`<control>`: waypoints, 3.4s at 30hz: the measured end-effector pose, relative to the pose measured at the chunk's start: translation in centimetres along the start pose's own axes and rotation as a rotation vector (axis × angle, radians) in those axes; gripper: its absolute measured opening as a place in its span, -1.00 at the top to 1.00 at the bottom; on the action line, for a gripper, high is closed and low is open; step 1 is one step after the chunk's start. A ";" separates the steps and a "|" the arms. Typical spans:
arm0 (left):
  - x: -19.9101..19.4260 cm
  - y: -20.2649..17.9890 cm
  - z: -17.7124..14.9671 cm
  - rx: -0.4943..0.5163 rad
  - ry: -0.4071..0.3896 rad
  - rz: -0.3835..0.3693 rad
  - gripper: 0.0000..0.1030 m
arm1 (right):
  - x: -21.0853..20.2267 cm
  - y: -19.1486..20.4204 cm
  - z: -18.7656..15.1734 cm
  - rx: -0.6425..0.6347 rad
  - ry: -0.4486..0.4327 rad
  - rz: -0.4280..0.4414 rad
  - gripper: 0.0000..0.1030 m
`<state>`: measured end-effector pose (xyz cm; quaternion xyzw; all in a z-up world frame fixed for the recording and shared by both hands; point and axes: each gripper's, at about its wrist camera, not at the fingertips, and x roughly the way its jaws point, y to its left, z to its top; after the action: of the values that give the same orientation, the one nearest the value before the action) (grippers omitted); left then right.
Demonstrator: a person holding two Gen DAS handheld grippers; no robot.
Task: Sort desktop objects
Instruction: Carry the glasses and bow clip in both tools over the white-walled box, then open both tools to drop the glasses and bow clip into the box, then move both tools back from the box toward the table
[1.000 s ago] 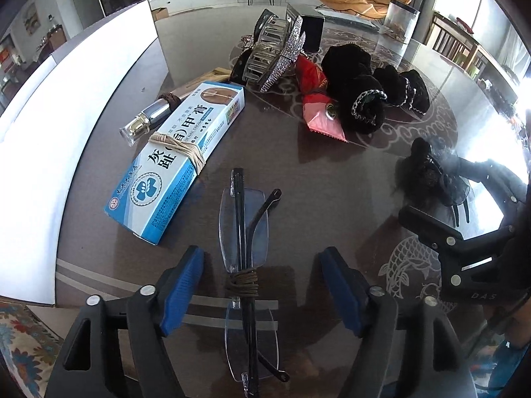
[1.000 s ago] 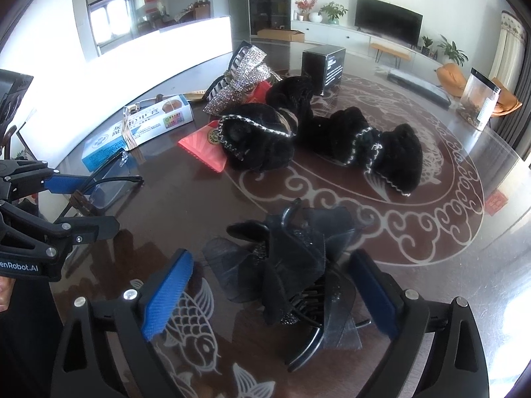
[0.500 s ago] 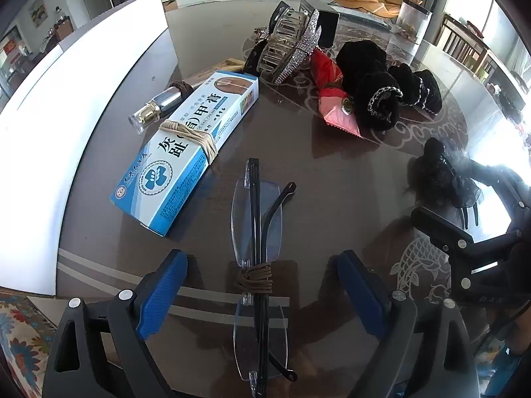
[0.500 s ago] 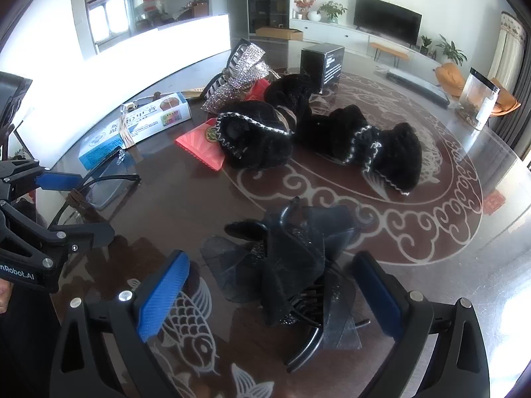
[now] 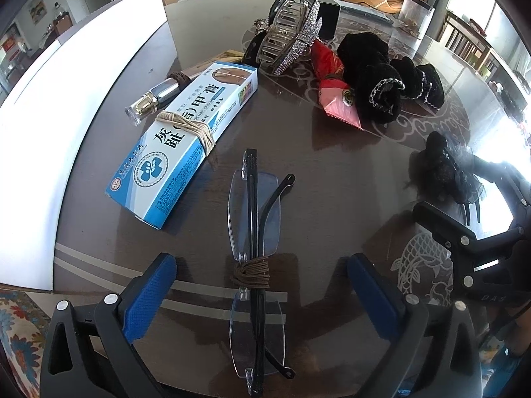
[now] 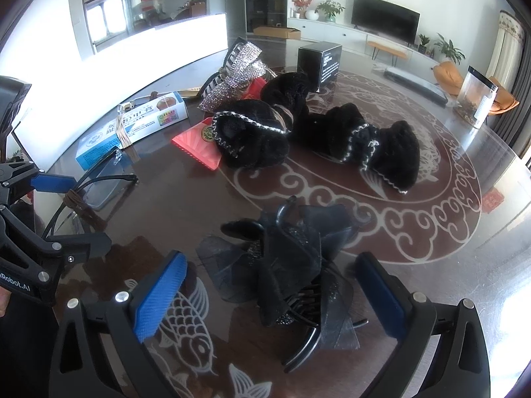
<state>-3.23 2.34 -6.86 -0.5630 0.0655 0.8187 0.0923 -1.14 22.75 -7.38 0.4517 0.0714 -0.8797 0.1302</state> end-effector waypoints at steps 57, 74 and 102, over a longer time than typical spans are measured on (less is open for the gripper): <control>-8.7 30.6 0.5 -0.427 -0.148 0.218 0.40 | 5.7 31.2 25.2 -0.352 -0.048 0.354 -0.67; -15.2 24.7 0.2 -0.360 -0.339 0.395 -0.52 | -3.2 25.9 23.4 -0.362 -0.245 0.274 -0.75; -20.2 11.1 0.4 -0.193 -0.435 0.322 -0.71 | -12.1 12.5 17.2 -0.128 -0.344 0.075 -0.88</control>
<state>0.99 -9.97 12.18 -0.3628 0.0543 0.9268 -0.0811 -4.10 8.65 12.33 0.2879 0.0870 -0.9322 0.2015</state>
